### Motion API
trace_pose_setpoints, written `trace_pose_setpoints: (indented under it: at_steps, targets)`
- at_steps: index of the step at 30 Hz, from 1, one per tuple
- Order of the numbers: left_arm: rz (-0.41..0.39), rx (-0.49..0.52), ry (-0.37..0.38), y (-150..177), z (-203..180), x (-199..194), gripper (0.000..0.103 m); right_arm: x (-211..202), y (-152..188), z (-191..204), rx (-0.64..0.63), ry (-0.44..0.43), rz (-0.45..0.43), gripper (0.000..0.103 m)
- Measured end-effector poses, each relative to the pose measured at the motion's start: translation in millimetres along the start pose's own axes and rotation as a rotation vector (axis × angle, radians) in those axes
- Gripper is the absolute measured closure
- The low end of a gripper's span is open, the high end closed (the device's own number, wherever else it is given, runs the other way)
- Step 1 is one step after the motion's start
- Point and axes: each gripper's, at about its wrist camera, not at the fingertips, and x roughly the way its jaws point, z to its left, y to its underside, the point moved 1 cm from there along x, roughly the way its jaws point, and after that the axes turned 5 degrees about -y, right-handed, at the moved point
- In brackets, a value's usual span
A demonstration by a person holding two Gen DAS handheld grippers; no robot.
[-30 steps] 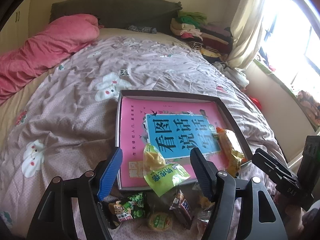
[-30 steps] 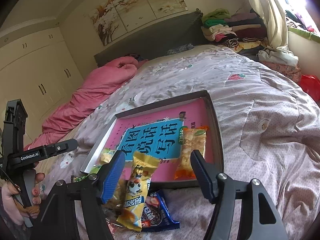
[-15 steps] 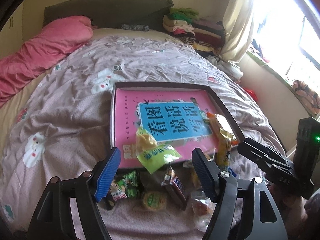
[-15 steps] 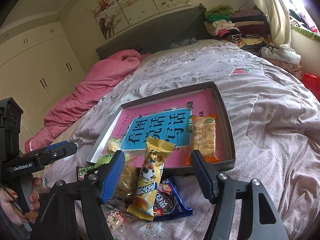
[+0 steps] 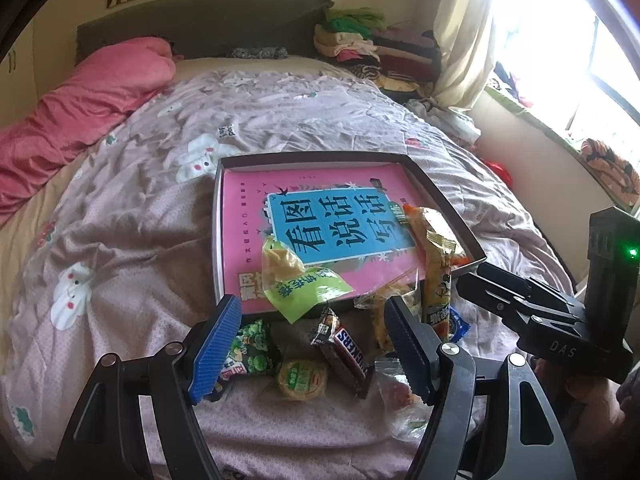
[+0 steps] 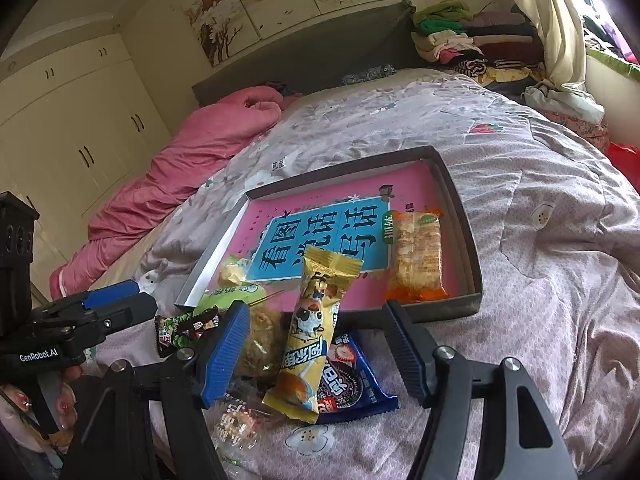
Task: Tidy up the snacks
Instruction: 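Grasp the yellow wafer stick with the right gripper while the left returns to the pile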
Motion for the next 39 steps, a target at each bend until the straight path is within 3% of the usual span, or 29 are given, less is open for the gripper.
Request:
trace_pose_setpoints:
  at_steps: [10, 17, 31, 34, 39]
  targets:
    - [0.067, 0.001, 0.042, 16.9, -4.3, 4.5, 0.024, -1.2, 8.1, 3.3, -0.013, 0.009, 0.035, 0.035]
    - [0.137, 0.060, 0.096, 40.0, -32.6, 15.8, 0.024, -1.4, 9.2, 0.3, -0.005, 0.008, 0.040, 0.035]
    - [0.186, 0.122, 0.112, 61.7, -63.1, 28.0, 0.024, 6.9, 10.9, 4.1, -0.037, 0.020, 0.061, 0.036]
    - [0.196, 0.124, 0.120, 64.2, -65.6, 31.1, 0.024, 11.8, 12.5, 4.8, -0.037, 0.012, 0.075, 0.040]
    - [0.199, 0.147, 0.128, 67.4, -73.5, 35.2, 0.033, 19.2, 14.9, 1.0, -0.020, -0.013, 0.096, 0.052]
